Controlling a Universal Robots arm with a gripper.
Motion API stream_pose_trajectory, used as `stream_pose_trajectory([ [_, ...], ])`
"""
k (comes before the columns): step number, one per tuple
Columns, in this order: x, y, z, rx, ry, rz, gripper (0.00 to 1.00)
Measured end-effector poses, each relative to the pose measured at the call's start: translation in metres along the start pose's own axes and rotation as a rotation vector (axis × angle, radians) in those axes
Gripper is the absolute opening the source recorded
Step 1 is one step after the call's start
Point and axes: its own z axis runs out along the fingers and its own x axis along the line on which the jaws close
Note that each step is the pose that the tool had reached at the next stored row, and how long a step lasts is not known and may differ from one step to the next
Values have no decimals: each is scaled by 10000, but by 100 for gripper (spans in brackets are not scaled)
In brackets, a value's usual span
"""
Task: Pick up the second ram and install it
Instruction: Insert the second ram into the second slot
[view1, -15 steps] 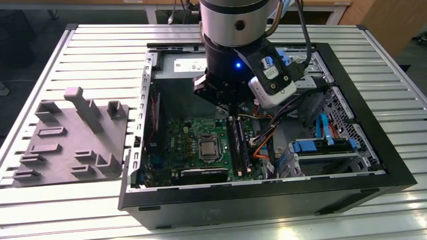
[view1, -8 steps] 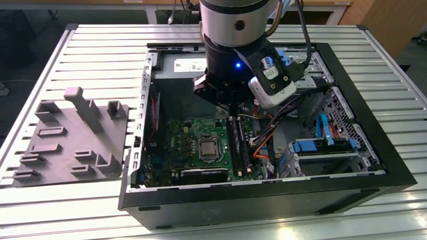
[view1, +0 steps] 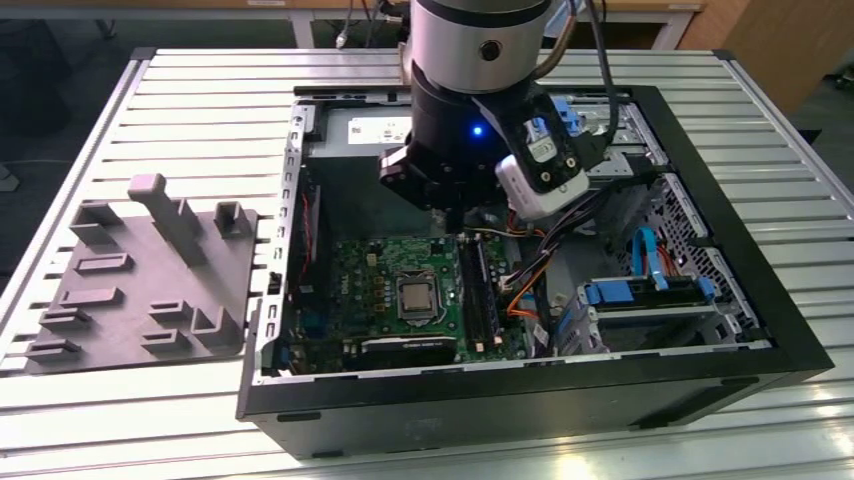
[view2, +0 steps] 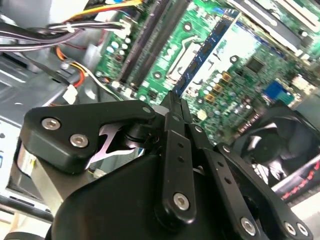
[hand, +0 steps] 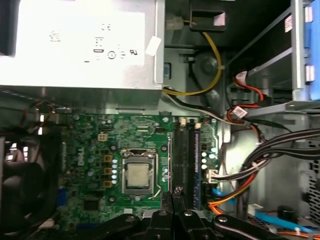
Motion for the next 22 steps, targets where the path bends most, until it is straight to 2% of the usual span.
stream_pose_trajectory([
  [4, -17, 0, 2, 0, 505, 31, 12],
  [5, -19, 0, 1, 1, 578, 35, 12],
  [11, -23, 0, 2, 1, 581, 34, 12],
  [17, -92, -1, 19, 1, 583, 36, 12],
  [22, -134, -3, 58, 0, 583, 35, 12],
])
